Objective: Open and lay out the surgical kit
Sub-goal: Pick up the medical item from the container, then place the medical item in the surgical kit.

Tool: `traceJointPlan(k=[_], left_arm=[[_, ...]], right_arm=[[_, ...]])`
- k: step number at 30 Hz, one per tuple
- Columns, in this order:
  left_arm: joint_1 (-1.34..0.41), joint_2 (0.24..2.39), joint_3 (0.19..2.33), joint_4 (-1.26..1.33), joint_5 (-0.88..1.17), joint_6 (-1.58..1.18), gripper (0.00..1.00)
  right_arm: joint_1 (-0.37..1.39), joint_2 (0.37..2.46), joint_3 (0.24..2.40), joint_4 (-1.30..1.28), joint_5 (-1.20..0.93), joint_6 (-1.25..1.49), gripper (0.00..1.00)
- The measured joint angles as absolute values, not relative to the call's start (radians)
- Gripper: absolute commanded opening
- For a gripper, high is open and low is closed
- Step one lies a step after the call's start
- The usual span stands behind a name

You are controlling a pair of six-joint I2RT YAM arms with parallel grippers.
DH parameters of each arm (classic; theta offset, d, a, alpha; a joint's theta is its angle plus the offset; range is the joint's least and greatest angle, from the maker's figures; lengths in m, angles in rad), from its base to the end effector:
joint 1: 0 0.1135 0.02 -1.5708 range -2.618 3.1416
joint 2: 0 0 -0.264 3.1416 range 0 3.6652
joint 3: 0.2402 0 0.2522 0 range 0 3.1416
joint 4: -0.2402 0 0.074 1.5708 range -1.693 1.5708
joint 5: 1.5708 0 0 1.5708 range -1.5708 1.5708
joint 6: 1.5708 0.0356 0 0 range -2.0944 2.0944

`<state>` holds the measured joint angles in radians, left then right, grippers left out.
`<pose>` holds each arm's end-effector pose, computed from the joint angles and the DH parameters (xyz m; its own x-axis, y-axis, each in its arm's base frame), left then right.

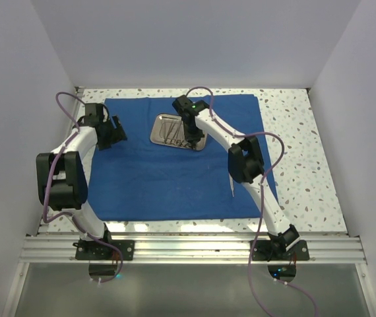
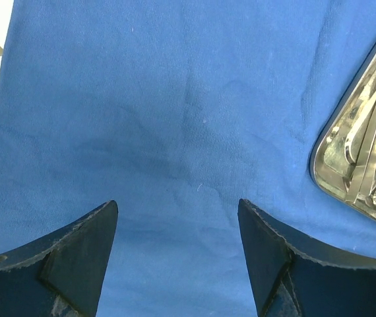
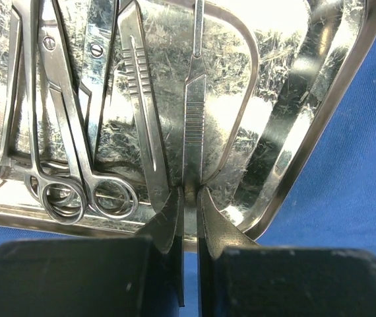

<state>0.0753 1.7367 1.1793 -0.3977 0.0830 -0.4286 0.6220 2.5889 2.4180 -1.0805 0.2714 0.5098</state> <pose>0.3656 0.0246 0.2058 -0.7291 -0.4703 -0.4972 -0.3631 0.8816 -0.3016 0.4365 0.3012 0.1667 -0.9140 -0.0768 -0.3983 -0.0537 0.9962 -0.0689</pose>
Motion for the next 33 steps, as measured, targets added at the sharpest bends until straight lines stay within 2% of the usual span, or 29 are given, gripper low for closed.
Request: traceJointPlan(k=[13, 22, 29, 33], left_arm=[[0.068, 1.733, 1.179, -0.397, 0.084, -0.434, 0.77], [0.046, 1.733, 1.182, -0.398, 0.083, -0.435, 0.77], [0.017, 1.734, 1.224, -0.402, 0.083, -0.435, 0.77], [-0.013, 1.752, 1.276, -0.414, 0.078, -0.435, 0.77]], right_arm=[[0.616, 2.562, 2.403, -1.114, 0.297, 0.492, 0.0], [0.604, 2.357, 2.211, -1.114, 0.301, 0.493, 0.0], [0.603, 2.122, 1.94, -1.072, 0.305, 0.498, 0.0], [0.603, 1.951, 1.663, -1.03, 0.292, 0.498, 0.0]])
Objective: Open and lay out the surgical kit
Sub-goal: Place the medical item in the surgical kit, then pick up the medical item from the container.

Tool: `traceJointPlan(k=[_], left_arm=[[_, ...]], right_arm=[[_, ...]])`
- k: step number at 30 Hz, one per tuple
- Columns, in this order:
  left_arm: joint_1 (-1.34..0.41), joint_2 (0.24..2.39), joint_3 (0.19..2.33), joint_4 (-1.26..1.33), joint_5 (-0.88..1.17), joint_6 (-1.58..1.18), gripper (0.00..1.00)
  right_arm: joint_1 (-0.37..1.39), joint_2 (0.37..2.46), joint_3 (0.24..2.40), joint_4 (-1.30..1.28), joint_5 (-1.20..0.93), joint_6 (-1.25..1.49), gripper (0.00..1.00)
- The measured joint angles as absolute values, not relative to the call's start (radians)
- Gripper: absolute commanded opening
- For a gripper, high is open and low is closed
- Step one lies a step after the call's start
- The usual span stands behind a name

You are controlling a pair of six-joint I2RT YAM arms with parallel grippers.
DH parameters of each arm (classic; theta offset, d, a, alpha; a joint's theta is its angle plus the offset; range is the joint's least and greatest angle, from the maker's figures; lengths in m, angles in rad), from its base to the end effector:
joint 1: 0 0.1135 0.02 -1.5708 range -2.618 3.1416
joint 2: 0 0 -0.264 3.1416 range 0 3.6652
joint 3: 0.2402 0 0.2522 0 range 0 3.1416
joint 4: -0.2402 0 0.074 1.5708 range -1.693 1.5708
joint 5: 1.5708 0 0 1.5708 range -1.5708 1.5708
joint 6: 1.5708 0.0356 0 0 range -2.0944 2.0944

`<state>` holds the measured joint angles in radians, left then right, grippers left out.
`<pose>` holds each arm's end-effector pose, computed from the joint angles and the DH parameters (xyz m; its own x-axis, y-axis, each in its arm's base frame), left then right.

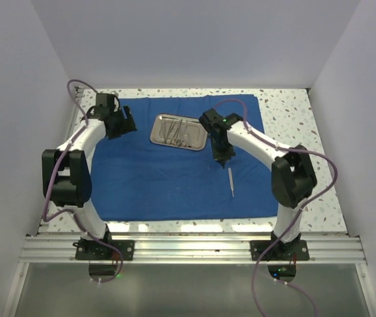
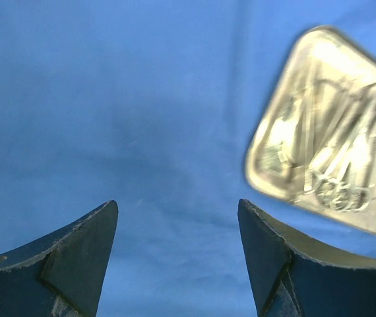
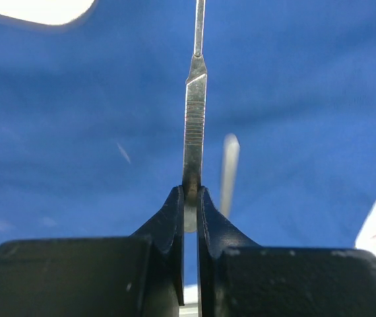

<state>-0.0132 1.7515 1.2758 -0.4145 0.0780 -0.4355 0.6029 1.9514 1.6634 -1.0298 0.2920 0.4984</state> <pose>0.3815 -0.0078 0.2293 -0.7308 -0.4110 -0.5450 -0.2714 0.9076 -0.3204 0.3329 0.2167 0.2419 -0.9317 -0.0856 -0.3531 -0.0436 0.9912 -0.1252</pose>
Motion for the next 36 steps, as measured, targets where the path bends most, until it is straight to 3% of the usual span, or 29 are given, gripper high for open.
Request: traceJointPlan(k=[5, 10, 11, 12, 13, 15, 21, 36], left_arm=[[-0.088, 1.824, 1.396, -0.427, 0.074, -0.435, 0.77], [-0.163, 1.89, 1.503, -0.436, 0.074, -0.436, 0.77], [-0.175, 1.905, 1.525, -0.435, 0.074, -0.436, 0.76], [-0.186, 1.92, 1.548, -0.437, 0.074, -0.435, 0.76], [-0.196, 1.937, 1.571, -0.436, 0.074, -0.435, 0.74], [-0.213, 1.972, 1.613, -0.436, 0.074, -0.433, 0.73], [-0.273, 2.094, 1.713, -0.443, 0.07, -0.409, 0.52], [-0.336, 2.198, 1.771, -0.503, -0.049, -0.402, 0.3]], right_arm=[[0.603, 1.77, 1.312, -0.981, 0.235, 0.5, 0.0], [0.604, 1.713, 1.131, -0.94, 0.16, 0.505, 0.04], [0.604, 1.713, 1.111, -0.934, 0.155, 0.506, 0.17], [0.605, 1.713, 1.097, -0.928, 0.147, 0.509, 0.43], [0.605, 1.712, 1.087, -0.926, 0.143, 0.516, 0.75], [0.607, 1.705, 1.077, -0.928, 0.145, 0.517, 0.84], [0.61, 1.609, 1.107, -0.975, 0.219, 0.523, 0.85], [0.61, 1.584, 1.229, -1.043, 0.3, 0.496, 0.84]])
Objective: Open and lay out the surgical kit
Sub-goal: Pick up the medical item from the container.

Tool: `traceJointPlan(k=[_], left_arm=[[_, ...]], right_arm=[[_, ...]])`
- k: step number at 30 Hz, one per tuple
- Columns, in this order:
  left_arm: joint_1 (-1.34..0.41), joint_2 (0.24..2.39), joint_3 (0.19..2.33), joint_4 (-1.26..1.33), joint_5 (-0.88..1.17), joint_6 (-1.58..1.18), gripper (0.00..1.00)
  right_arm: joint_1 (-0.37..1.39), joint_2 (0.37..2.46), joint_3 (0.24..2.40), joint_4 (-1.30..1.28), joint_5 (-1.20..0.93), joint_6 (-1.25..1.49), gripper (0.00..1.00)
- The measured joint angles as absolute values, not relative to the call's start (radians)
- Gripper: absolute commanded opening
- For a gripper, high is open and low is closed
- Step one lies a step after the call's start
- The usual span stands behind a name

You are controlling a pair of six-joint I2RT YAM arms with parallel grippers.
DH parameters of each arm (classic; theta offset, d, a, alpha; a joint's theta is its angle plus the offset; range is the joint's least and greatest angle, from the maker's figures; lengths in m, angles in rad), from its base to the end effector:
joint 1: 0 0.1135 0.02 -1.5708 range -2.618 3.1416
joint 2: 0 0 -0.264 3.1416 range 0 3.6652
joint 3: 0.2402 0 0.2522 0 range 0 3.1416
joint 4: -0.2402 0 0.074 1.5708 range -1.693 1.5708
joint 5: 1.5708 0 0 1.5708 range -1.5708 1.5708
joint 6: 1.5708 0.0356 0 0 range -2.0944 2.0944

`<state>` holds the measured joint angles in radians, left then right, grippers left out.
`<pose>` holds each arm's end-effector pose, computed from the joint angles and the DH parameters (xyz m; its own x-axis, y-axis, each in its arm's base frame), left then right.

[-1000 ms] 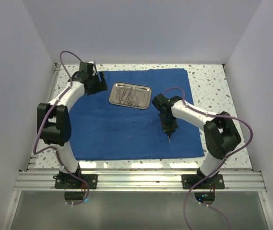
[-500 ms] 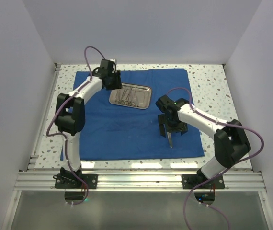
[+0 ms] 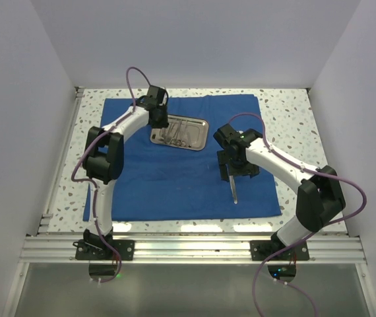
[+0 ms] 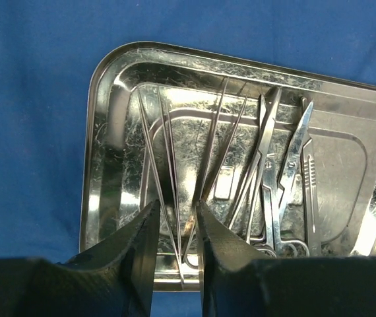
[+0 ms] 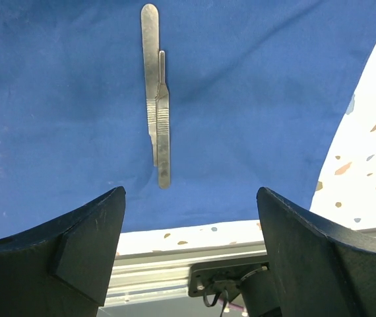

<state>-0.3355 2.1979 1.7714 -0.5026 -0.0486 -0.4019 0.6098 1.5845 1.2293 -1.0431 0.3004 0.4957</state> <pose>0.4617 -0.1591 0.1928 -0.8140 -0.1299 -0.5661 -0.0185 0.9800 -0.1983 0.2460 0.1590 0.2421 -0.9508 -0.1100 -0.2896 -0.0604 0.9827 -0.1748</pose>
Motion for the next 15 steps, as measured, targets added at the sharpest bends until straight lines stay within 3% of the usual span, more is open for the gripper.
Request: traceJointPlan(k=[7, 15], left_arm=[[-0.335, 2.223, 1.776, -0.51, -0.062, -0.408, 0.23], [-0.335, 2.175, 1.669, -0.498, -0.054, -0.428, 0.28]], right_arm=[[0.61, 1.63, 1.275, -1.051, 0.307, 0.465, 0.83], [0.61, 1.636, 1.279, -1.055, 0.325, 0.443, 0.84]])
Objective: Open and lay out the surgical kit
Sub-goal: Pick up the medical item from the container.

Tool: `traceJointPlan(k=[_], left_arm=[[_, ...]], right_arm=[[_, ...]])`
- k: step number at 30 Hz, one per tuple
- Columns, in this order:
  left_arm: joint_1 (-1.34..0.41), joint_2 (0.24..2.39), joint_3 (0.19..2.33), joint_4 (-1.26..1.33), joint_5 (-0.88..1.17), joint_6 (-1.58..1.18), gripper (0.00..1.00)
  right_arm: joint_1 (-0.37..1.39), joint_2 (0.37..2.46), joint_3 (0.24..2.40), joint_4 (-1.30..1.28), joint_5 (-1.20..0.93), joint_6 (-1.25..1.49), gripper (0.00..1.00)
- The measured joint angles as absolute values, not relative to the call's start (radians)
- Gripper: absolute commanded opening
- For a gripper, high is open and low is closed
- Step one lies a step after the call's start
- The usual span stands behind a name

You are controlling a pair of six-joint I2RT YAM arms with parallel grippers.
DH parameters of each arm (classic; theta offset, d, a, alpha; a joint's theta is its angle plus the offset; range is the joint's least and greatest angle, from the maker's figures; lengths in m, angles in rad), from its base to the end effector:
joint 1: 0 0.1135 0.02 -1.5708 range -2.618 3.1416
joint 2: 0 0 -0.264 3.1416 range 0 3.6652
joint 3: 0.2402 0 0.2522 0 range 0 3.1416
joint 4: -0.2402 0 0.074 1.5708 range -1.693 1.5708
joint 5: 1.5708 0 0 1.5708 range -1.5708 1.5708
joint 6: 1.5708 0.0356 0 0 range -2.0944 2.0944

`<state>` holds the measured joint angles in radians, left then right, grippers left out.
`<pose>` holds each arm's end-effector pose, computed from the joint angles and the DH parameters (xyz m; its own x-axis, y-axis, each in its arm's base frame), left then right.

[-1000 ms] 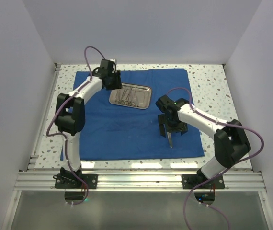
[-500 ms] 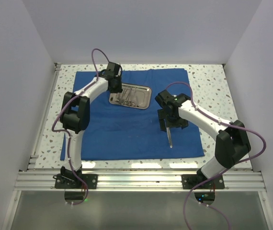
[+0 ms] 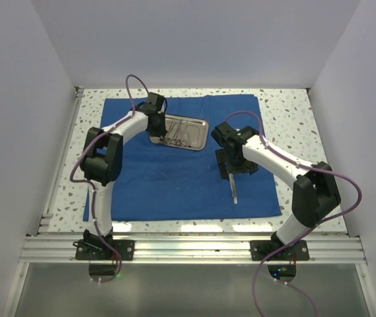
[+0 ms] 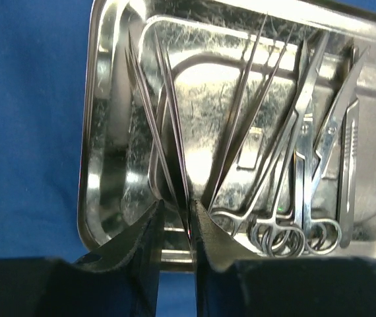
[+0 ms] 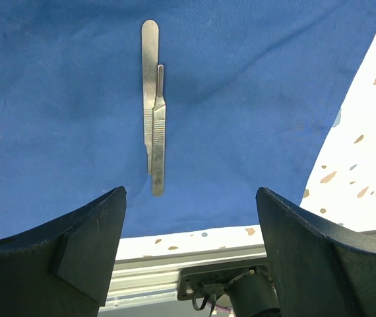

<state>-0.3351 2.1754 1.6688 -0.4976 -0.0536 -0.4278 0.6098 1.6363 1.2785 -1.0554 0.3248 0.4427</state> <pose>0.4465 -0.1535 0.1719 -0.8500 -0.1427 -0.5071 -0.0565 0.9818 -0.1816 0.2562 0.1652 0.2409 -0.9465 -0.1660 -0.2768 -0.1065 0.9702 -0.2176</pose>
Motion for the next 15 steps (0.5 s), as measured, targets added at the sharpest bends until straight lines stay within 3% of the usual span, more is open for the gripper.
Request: traceJointPlan(k=[15], left_arm=[[-0.337, 2.091, 1.568, -0.493, -0.021, -0.427, 0.29]], right_arm=[[0.609, 1.65, 1.279, -1.054, 0.324, 0.437, 0.83]])
